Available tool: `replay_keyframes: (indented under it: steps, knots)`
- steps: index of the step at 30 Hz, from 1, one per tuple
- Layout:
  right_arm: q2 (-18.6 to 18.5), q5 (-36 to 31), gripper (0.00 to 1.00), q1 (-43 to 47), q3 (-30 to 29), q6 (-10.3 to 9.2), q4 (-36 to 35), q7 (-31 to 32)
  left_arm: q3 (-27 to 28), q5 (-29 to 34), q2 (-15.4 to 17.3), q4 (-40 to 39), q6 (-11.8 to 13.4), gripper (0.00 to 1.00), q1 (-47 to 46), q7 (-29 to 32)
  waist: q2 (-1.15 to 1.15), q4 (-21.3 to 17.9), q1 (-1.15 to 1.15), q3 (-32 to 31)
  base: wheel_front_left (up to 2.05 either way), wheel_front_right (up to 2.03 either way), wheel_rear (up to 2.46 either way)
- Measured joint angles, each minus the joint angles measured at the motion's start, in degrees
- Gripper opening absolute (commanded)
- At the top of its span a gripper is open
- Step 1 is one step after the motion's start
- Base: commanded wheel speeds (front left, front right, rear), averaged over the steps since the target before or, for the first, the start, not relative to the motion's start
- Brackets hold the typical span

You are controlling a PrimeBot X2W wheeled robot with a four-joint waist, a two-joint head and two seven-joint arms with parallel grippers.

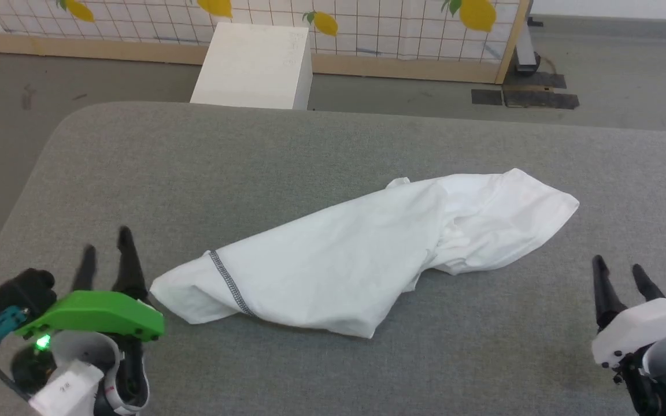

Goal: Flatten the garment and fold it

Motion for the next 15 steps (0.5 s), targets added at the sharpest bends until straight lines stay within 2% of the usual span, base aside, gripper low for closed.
replay_keyframes:
  steps: [3,6,11,15]
  knots:
    - [0.0,-1.2,1.0,0.0,3.1,0.0,-1.0,1.6,-1.1,6.2,1.1,-0.9,-1.5,1.0,0.4,-8.2,0.0,-0.1,0.0,0.1,0.0,0.0,0.0]
    - [-0.1,-3.4,1.0,-0.6,9.2,0.0,-1.7,5.0,-1.5,10.8,0.4,-1.8,-2.1,1.0,2.1,-10.2,0.0,0.0,0.0,0.5,0.0,0.0,0.0]
    - [0.0,-5.4,1.0,-5.5,21.5,0.0,-1.2,11.7,1.1,16.3,-4.8,-4.7,-4.2,1.0,3.9,-10.4,0.0,0.4,0.0,1.6,0.0,0.0,0.0]
    - [0.1,-6.0,1.0,-9.8,27.4,0.0,1.6,14.5,2.4,18.8,-7.9,-4.7,-6.6,1.0,4.4,-10.4,0.0,1.3,0.0,2.6,0.0,0.0,0.0]
